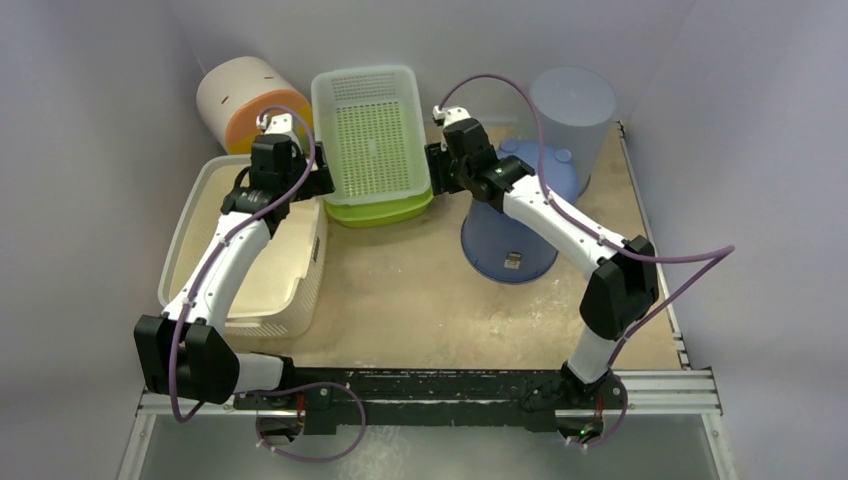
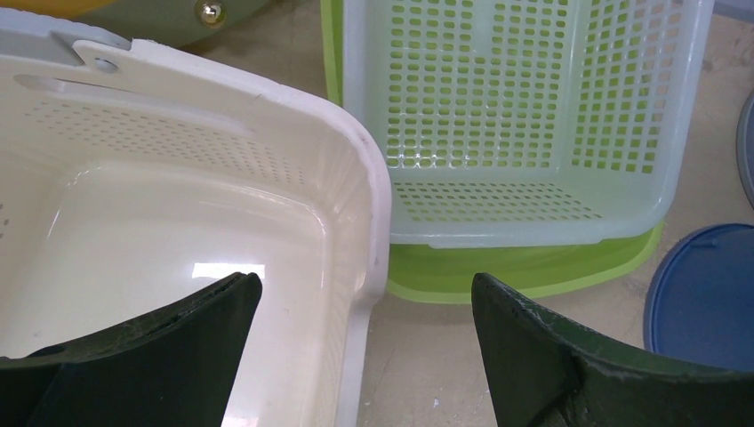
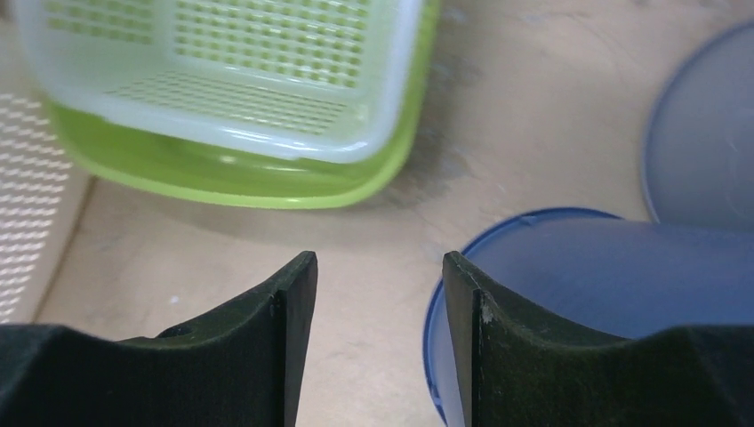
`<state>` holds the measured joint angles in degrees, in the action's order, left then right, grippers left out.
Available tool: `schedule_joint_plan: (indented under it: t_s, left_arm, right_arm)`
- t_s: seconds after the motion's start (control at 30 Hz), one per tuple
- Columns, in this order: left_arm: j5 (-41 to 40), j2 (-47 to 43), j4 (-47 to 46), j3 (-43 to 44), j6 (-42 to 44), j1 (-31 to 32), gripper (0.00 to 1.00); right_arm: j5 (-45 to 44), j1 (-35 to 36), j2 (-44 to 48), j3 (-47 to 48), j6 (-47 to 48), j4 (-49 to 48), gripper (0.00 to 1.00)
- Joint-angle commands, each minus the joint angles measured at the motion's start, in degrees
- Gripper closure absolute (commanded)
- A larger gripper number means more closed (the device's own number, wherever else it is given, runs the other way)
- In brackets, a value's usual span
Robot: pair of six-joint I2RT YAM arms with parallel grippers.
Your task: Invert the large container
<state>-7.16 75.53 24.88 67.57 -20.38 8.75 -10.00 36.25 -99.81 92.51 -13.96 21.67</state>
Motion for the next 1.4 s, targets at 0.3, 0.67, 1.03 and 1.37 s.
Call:
schedule_joint_plan:
  t_s: [0.3, 0.67, 1.03, 1.37]
  left_arm:
    - [-1.13, -1.82, -1.68, -0.66, 0.34, -0.03, 0.10]
    - [-1.24, -1.99, -1.77, -0.60, 0.25, 0.04, 0.10]
    - [-1.08, -1.38, -1.52, 0.63, 0.53, 0.00, 0.10]
    - [-1.71, 0.05, -0.29, 2.22, 1.62, 0.04, 0.10]
  right_arm:
    - [-14.59, -13.26, 14.22, -15.34, -0.13, 1.40, 0.41]
    - [-7.08, -16.23, 17.25, -14.17, 4.37, -1.89, 0.39]
    - [5.69, -15.95, 2.79, 0.77, 8.59, -5.45, 0.40]
    - [4.00, -16.80, -13.94, 16.57, 11.60, -8.40, 0.38]
